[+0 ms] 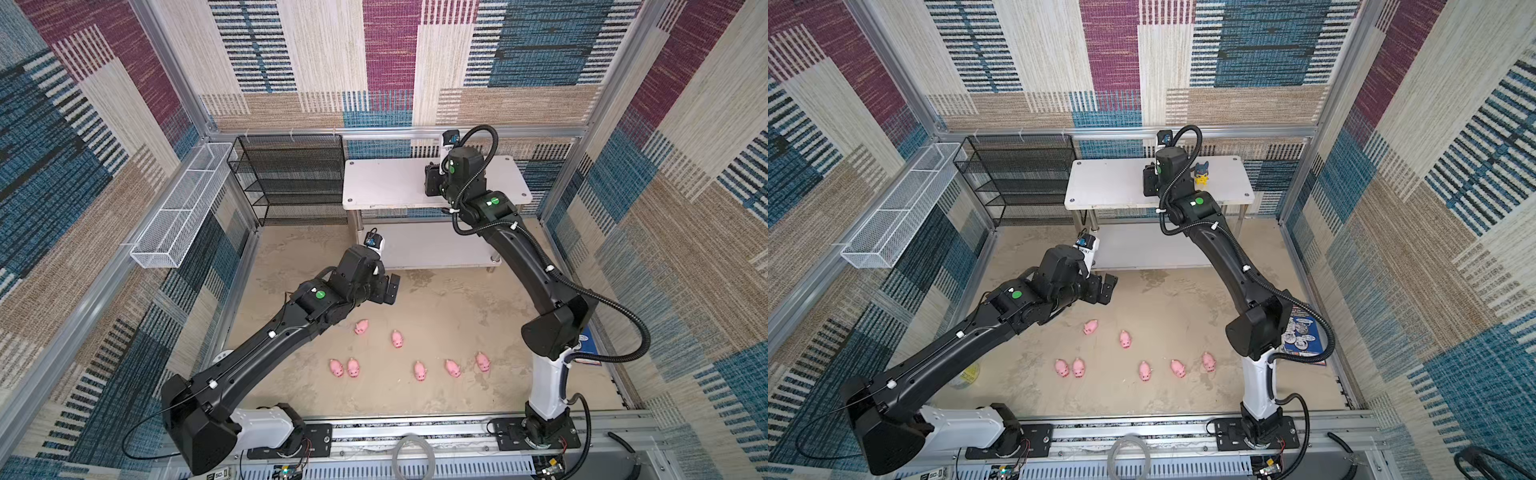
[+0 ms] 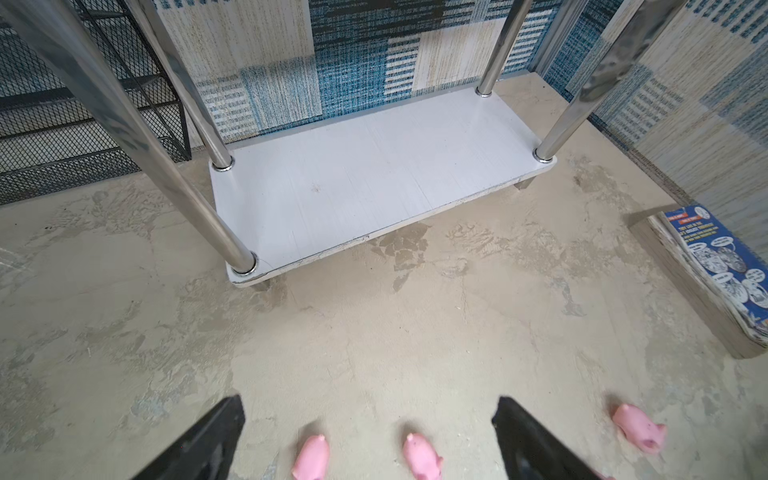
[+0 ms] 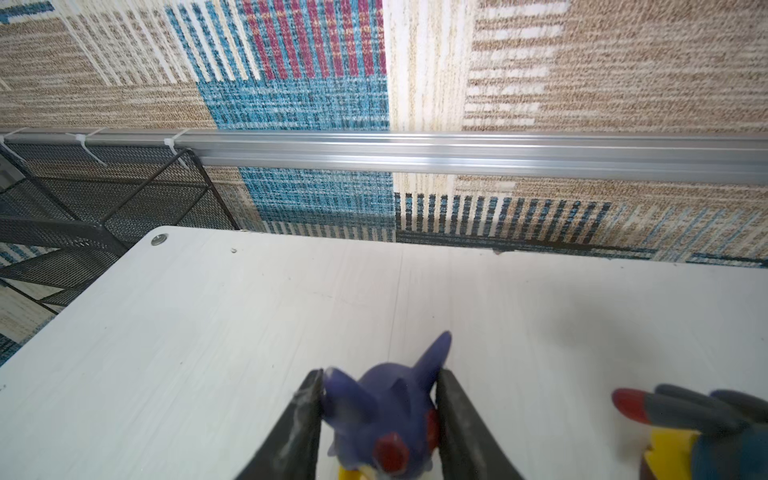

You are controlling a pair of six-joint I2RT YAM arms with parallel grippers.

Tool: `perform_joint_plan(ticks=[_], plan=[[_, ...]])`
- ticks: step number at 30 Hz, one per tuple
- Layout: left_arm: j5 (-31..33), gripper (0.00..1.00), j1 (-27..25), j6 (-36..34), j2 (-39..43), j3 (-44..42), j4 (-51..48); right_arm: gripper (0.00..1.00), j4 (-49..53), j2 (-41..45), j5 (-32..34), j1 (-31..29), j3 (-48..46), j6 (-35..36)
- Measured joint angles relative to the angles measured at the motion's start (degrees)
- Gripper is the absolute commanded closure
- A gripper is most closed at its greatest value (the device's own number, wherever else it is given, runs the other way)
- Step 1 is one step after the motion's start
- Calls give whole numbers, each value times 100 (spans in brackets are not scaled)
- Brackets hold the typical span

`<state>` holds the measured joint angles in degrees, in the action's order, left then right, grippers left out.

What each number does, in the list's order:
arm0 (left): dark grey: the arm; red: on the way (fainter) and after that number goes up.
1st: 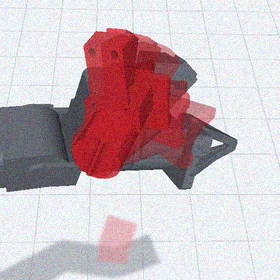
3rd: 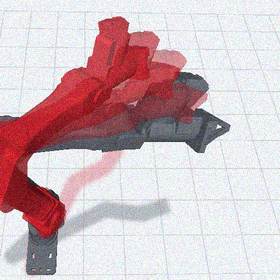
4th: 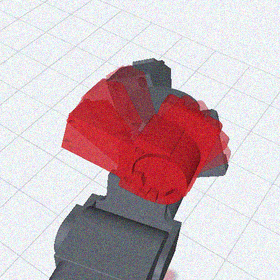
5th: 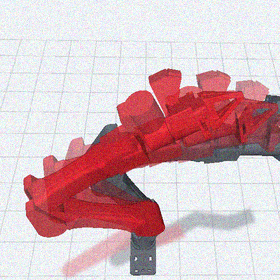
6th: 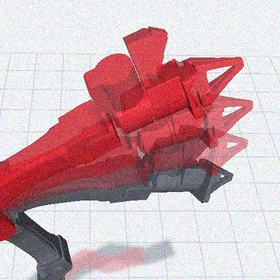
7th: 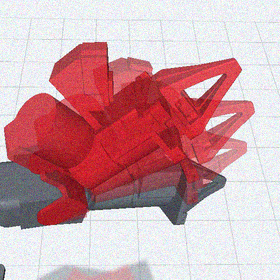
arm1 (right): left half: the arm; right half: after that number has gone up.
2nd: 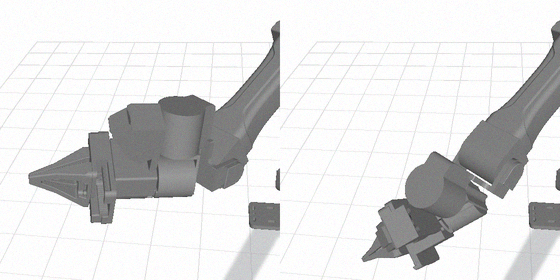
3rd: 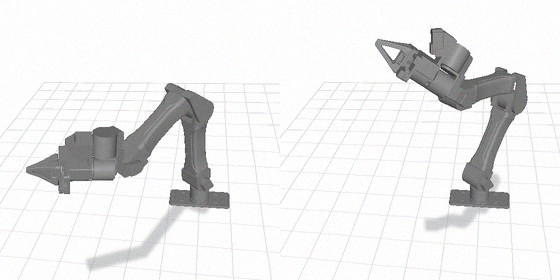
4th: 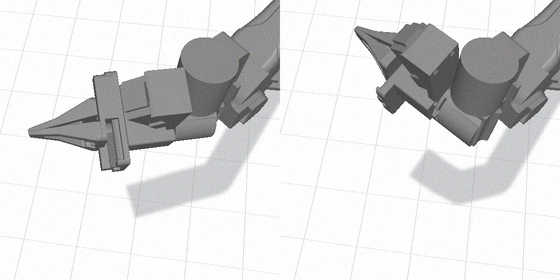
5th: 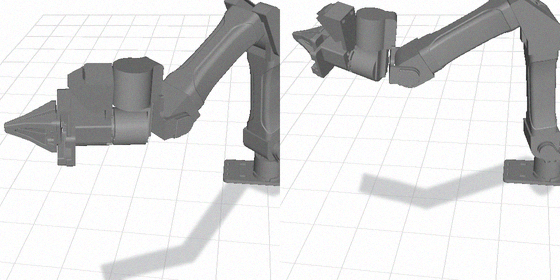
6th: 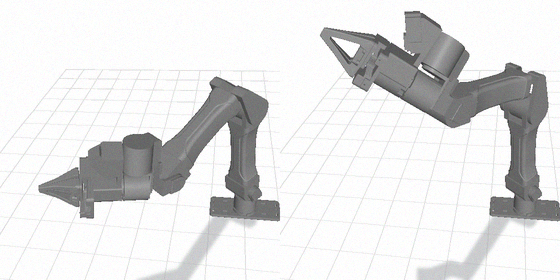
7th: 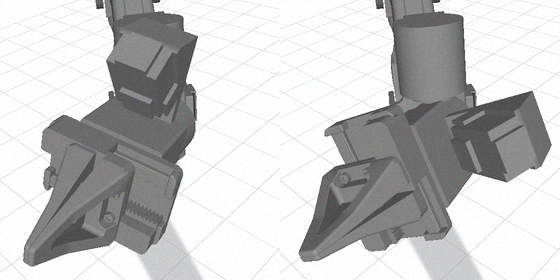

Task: Place and organize the plastic toys onto the shelf
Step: 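Lower the dark blue figure onto the shelf top beside the blue-grey figure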

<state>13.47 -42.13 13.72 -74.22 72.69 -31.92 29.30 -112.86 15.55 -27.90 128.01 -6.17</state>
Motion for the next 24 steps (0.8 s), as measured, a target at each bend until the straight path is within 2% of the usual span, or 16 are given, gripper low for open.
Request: perform_joint_plan(ticks=[24], plan=[[-37,1,-15,2,63,-50,24,55,-273,214,293,-203,-413,122]])
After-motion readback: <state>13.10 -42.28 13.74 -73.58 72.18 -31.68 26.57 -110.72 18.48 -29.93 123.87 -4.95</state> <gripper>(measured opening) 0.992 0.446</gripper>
